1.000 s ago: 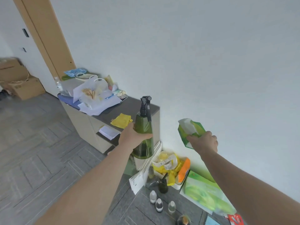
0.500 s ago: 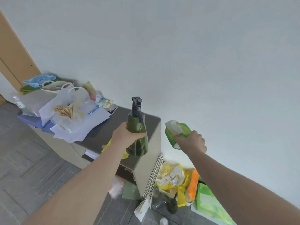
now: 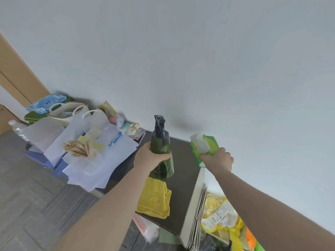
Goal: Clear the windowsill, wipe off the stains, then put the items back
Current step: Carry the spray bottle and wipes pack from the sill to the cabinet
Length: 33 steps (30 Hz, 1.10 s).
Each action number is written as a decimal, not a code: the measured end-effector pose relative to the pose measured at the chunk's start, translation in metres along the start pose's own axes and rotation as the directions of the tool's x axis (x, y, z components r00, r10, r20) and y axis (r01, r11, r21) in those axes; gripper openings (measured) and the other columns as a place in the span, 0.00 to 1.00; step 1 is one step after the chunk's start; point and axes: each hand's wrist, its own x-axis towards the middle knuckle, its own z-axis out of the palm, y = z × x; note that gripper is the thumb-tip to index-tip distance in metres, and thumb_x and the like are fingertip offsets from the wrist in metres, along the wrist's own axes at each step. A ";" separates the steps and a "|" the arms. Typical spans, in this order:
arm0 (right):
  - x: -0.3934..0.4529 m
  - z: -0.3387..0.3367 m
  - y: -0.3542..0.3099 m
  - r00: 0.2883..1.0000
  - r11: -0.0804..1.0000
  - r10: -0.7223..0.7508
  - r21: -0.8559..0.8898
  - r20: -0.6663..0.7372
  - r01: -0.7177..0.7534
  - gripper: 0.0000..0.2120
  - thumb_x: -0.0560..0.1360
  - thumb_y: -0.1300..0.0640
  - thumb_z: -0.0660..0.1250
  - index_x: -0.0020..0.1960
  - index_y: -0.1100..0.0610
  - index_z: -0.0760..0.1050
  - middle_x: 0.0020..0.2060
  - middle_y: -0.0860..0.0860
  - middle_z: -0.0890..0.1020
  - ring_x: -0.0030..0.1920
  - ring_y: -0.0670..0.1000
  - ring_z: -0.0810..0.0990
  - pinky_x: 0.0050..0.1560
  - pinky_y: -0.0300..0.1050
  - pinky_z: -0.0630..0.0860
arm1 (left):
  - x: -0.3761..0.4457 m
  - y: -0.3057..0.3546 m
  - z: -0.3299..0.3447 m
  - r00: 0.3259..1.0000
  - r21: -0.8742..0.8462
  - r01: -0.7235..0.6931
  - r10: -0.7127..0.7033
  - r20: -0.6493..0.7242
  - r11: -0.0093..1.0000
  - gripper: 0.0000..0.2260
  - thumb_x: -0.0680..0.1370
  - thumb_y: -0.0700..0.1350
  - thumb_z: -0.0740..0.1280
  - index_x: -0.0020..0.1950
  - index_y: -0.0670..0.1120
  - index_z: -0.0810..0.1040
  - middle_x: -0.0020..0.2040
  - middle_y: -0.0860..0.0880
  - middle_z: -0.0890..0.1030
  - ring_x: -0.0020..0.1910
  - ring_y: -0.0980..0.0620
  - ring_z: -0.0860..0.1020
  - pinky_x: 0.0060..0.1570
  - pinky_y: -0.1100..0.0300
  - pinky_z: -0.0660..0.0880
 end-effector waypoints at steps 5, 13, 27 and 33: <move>0.026 0.047 -0.010 0.995 0.997 0.083 -0.002 -0.052 -0.084 0.29 0.68 0.46 0.71 0.61 0.63 0.67 0.57 0.59 0.73 0.63 0.60 0.67 0.59 0.54 0.72 | 0.070 -0.019 0.005 0.996 0.031 -0.045 0.042 0.079 0.999 0.26 0.64 0.58 0.77 0.58 0.52 0.77 0.52 0.53 0.82 0.53 0.49 0.79 0.53 0.54 0.77; 0.041 0.118 -0.031 0.956 0.970 0.232 -0.024 -0.177 -0.240 0.30 0.68 0.45 0.70 0.62 0.62 0.67 0.57 0.59 0.73 0.62 0.60 0.68 0.61 0.54 0.71 | 0.178 -0.044 0.012 0.945 0.034 -0.142 0.125 0.303 0.989 0.26 0.63 0.56 0.78 0.58 0.53 0.76 0.51 0.54 0.80 0.53 0.48 0.78 0.53 0.53 0.76; 0.072 0.194 -0.055 0.871 0.936 0.343 0.053 -0.351 -0.348 0.40 0.68 0.44 0.73 0.71 0.61 0.61 0.62 0.58 0.71 0.64 0.60 0.67 0.62 0.54 0.68 | 0.266 -0.072 0.029 0.902 -0.012 -0.231 0.219 0.373 0.973 0.22 0.64 0.54 0.78 0.53 0.57 0.74 0.46 0.60 0.76 0.47 0.54 0.74 0.51 0.57 0.74; 0.076 0.208 -0.053 0.871 0.924 0.378 0.072 -0.314 -0.375 0.47 0.65 0.44 0.77 0.73 0.60 0.56 0.66 0.58 0.66 0.69 0.60 0.64 0.65 0.57 0.69 | 0.277 -0.080 0.031 0.907 -0.037 -0.196 0.196 0.372 0.980 0.30 0.66 0.53 0.78 0.65 0.53 0.73 0.51 0.57 0.78 0.50 0.52 0.75 0.49 0.61 0.69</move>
